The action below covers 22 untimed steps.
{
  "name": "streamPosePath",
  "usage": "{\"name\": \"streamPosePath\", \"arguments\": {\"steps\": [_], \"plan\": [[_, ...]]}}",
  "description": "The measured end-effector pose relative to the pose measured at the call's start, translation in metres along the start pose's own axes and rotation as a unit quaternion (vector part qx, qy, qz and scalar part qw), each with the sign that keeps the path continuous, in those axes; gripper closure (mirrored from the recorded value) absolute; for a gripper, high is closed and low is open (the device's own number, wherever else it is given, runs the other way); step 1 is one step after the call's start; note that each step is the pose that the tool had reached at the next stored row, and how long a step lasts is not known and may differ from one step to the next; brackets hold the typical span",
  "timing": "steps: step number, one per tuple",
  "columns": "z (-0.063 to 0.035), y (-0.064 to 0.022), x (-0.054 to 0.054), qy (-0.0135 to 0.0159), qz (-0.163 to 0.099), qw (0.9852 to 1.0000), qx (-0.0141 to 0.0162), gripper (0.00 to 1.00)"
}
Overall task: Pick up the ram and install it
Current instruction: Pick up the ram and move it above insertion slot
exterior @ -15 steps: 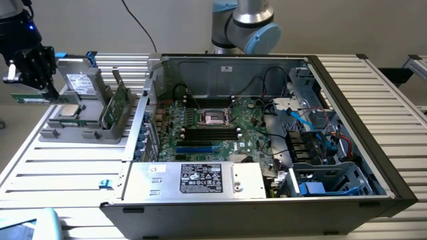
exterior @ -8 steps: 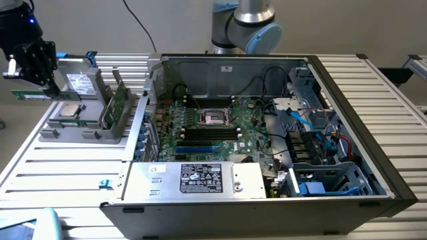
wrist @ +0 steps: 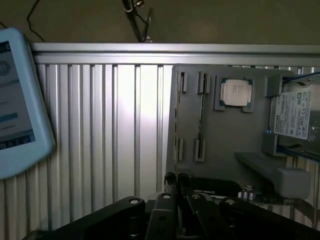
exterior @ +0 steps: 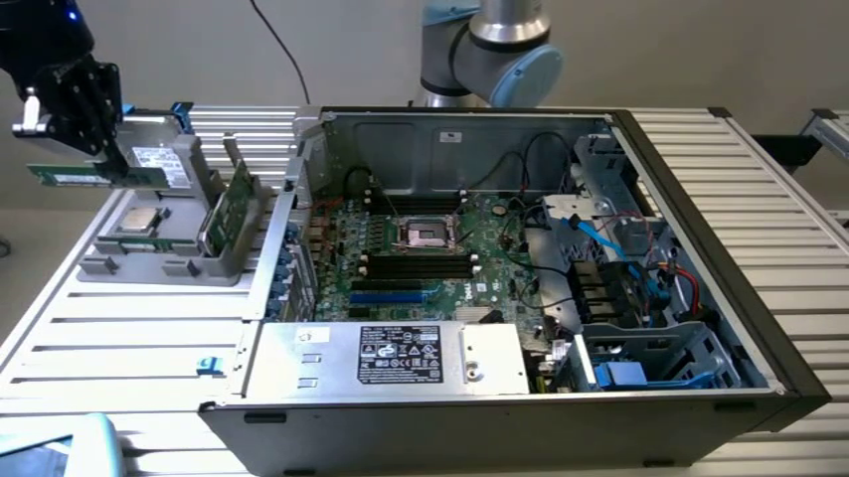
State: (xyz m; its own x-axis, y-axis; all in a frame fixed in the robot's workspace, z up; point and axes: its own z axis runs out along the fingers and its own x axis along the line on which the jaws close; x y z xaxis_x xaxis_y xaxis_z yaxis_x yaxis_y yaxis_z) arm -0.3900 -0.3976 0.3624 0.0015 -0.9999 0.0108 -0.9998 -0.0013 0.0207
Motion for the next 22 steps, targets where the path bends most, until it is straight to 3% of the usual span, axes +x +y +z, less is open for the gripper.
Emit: {"name": "streamPosePath", "arguments": {"steps": [11, 22], "plan": [[-0.0289, -0.0370, 0.003, 0.0000, 0.000, 1.0000, -0.0007, 0.86], [-0.0411, -0.0865, 0.003, 0.0000, 0.000, 1.0000, -0.0008, 0.86]]}}
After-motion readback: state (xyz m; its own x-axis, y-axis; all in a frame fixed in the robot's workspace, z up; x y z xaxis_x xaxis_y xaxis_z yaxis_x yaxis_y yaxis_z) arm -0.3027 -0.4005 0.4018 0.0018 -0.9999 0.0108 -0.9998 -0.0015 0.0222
